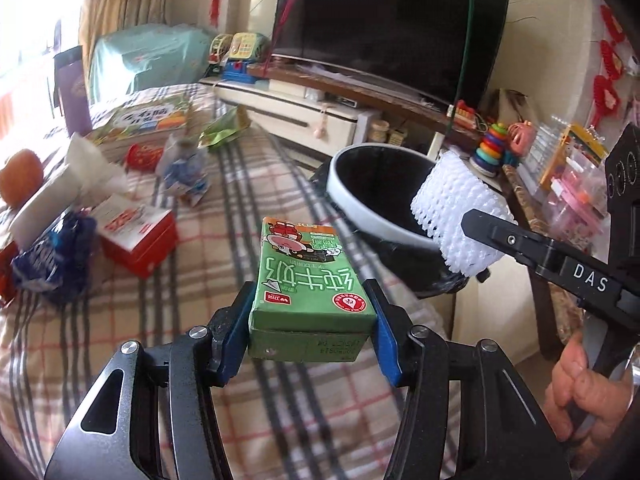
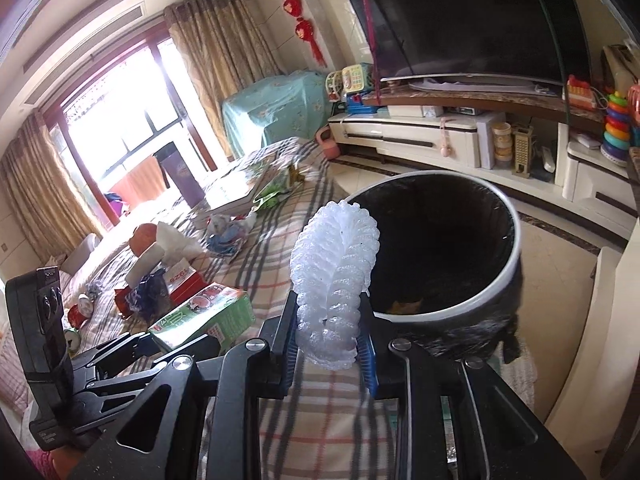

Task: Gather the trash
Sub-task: 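Carry the green carton in the left tool while the right tool carries the foam net over the bin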

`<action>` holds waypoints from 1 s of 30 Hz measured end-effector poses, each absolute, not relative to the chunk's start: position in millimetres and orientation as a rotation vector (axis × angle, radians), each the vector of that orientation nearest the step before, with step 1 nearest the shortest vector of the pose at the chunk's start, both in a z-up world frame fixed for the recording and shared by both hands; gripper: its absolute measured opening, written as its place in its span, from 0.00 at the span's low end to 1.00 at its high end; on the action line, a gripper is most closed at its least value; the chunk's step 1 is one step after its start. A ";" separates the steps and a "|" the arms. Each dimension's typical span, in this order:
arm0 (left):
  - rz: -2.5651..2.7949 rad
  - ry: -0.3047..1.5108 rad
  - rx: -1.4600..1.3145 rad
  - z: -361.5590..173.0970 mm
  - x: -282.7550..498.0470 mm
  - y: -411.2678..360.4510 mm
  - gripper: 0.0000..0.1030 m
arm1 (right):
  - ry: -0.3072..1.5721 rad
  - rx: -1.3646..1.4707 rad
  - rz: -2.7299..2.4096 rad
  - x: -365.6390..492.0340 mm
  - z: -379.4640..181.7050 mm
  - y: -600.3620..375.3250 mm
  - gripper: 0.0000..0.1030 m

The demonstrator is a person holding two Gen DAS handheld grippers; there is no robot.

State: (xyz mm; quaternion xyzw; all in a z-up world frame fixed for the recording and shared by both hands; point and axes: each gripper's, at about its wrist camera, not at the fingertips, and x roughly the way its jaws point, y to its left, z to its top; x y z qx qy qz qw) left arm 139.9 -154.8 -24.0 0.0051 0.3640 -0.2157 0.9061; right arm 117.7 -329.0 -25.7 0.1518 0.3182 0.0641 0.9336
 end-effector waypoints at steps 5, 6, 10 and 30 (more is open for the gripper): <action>-0.467 0.734 0.013 -16.8 144.0 -165.5 0.51 | 0.640 0.316 0.109 118.7 -22.9 -338.2 0.25; -0.472 0.729 0.014 -14.9 145.2 -168.5 0.51 | 0.639 0.317 0.105 119.4 -22.8 -340.4 0.25; -0.488 0.714 0.017 -8.5 150.8 -177.1 0.51 | 0.639 0.326 0.088 121.9 -24.1 -351.1 0.25; -0.561 0.708 0.046 -4.1 191.5 -230.7 0.51 | 0.677 0.352 0.014 147.2 -30.3 -397.9 0.25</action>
